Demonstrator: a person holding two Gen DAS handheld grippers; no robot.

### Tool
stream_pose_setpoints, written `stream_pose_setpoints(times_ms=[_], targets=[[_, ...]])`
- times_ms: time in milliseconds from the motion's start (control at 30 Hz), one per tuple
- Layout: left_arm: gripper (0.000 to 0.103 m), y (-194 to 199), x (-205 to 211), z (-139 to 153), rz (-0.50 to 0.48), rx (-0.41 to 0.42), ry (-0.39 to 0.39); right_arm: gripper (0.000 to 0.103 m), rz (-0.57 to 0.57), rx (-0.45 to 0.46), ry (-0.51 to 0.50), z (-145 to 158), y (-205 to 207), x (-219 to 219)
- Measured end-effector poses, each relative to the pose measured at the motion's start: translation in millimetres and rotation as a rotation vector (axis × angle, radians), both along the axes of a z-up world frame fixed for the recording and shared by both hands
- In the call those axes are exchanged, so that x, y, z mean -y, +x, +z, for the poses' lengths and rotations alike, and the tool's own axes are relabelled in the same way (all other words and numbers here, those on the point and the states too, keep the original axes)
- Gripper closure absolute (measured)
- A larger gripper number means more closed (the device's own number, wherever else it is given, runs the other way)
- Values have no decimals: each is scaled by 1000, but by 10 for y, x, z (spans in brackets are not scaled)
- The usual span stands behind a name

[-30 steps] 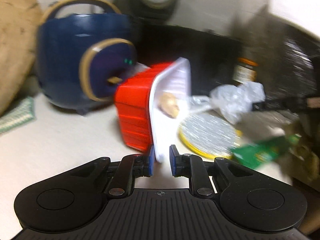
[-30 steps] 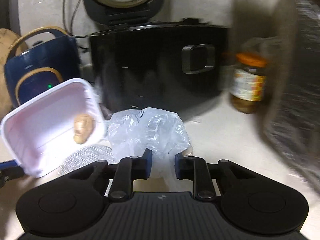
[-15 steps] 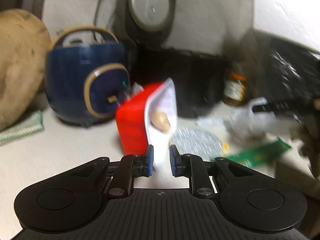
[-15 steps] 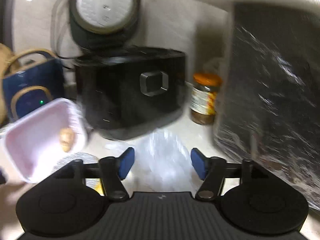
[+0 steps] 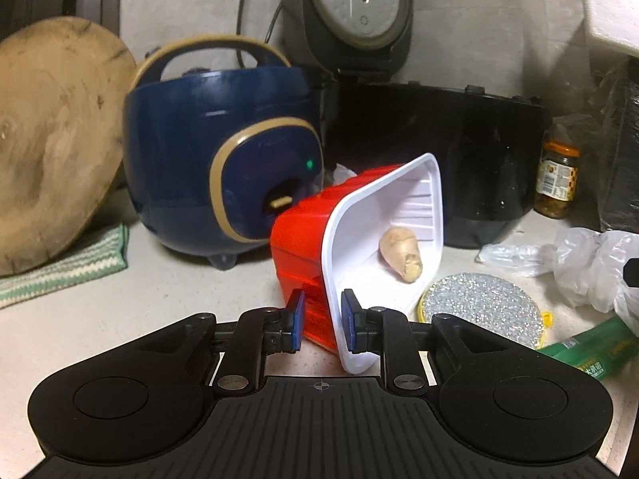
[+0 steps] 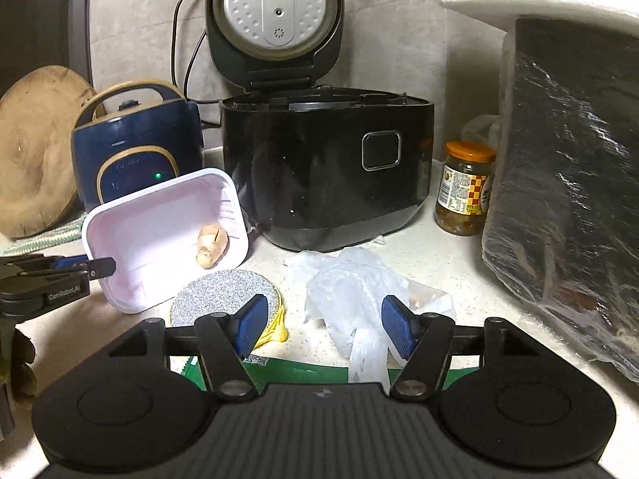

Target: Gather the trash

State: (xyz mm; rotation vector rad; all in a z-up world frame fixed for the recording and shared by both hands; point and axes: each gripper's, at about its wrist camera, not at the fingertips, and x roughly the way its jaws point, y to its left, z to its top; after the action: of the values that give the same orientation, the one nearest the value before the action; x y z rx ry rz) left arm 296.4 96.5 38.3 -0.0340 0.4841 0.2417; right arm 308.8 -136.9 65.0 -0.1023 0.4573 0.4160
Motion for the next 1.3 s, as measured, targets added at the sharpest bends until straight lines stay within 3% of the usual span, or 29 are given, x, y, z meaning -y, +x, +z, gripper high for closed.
stream_pose_setpoints(times_ms=[100,200,367,567,700,867,1067,1200,1300], targets=[[82,-8,-55,-3,-24,-5,13,39,8,3,10,9,-24,2],[88,-75,-183,11,-3,-25,55,39,21,3,7,2,-36,-23],[89,-271,-540,18,54,-37,115,39,50,-12,-4,-31,-33,-162],[89,-447,-1069,70,162,-45,103,39,77,-25,-43,-72,64,-533],[89,-593,-1308,109,175,-55,38,39,126,15,-88,-5,221,-912],[88,-758,-1288,152,61,-74,-31,37,213,170,-342,-82,544,-1672],[88,-964,-1179,139,-47,-93,-67,43,237,312,-647,-548,971,-2376],[88,-1087,-1134,140,-103,-103,-88,43,262,387,-756,-693,1031,-2577],[88,-1157,-1143,165,-142,-101,-127,43,287,410,-763,-673,1072,-2604]])
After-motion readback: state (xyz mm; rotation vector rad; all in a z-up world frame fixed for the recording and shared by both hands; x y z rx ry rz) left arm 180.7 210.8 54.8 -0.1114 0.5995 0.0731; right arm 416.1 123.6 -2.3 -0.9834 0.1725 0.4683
